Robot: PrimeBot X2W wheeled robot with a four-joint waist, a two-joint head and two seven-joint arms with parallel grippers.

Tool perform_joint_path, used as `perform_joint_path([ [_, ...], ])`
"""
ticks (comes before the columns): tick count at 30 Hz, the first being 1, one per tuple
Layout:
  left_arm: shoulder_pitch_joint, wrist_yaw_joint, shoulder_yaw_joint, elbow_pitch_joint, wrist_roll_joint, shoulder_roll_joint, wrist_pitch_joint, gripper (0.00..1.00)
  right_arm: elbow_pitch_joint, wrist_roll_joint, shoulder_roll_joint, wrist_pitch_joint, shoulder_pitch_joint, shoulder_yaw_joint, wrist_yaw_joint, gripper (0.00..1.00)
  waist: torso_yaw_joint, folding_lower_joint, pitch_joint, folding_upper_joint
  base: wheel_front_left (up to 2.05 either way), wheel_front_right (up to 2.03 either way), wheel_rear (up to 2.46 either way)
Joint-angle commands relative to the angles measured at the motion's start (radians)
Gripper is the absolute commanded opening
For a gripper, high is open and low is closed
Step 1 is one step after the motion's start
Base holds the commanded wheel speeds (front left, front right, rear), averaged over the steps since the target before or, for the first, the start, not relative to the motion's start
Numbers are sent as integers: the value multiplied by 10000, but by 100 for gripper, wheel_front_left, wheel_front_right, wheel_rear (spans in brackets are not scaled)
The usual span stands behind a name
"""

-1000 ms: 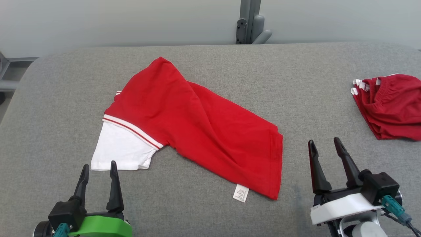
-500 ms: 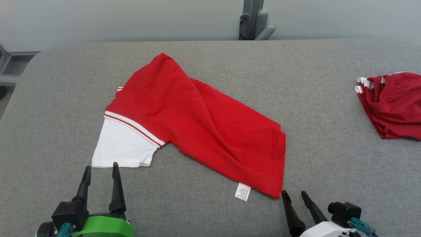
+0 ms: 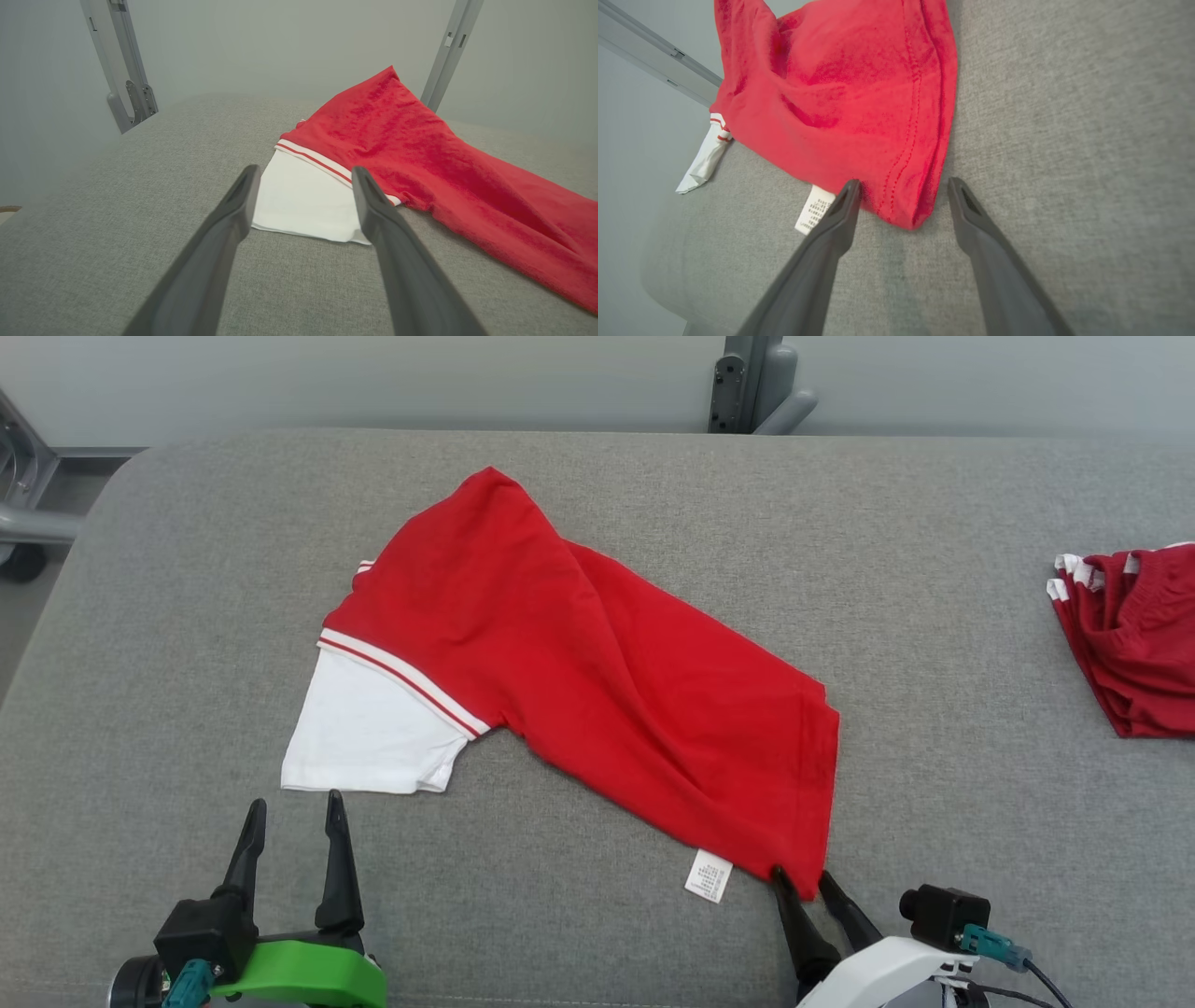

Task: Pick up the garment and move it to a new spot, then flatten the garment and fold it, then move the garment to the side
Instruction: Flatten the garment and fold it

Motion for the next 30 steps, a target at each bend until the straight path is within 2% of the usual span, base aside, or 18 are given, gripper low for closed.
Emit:
perform_joint_path([
  [1, -144, 41, 24, 23, -4, 10, -3, 100, 248, 116, -34, 41, -106, 50, -18, 66, 59, 0, 6, 0, 0, 0, 0],
  [2, -137, 50, 29, 24, -4, 10, -3, 100, 322, 118, -34, 39, -165, 66, -18, 47, 82, 0, 2, 0, 0, 0, 0],
  [5, -77, 71, 60, 30, -18, 10, -3, 100, 517, -32, -12, 36, -284, 170, -17, 20, 115, 0, -17, 0, 0, 0, 0],
  [6, -47, 66, 86, 55, -15, 10, -2, 100, 540, -130, -17, 33, -330, 173, -18, 2, 110, 0, -22, 0, 0, 0, 0],
  [15, -408, -126, 387, 948, -217, 13, -2, 100, -331, -802, -37, 19, -437, -722, -17, 0, -197, 0, -50, 0, 0, 0, 0],
  [22, -1399, -321, 709, 2889, -858, 131, 16, 100, -969, -1626, -38, 18, -301, -1674, -17, 0, -507, 0, -3, 0, 0, 0, 0],
  [30, -2790, -307, 654, 5088, -974, 421, 446, 100, -1415, -1953, -36, 147, -299, -1953, -17, 0, -781, 0, 288, 0, 0, 0, 0],
])
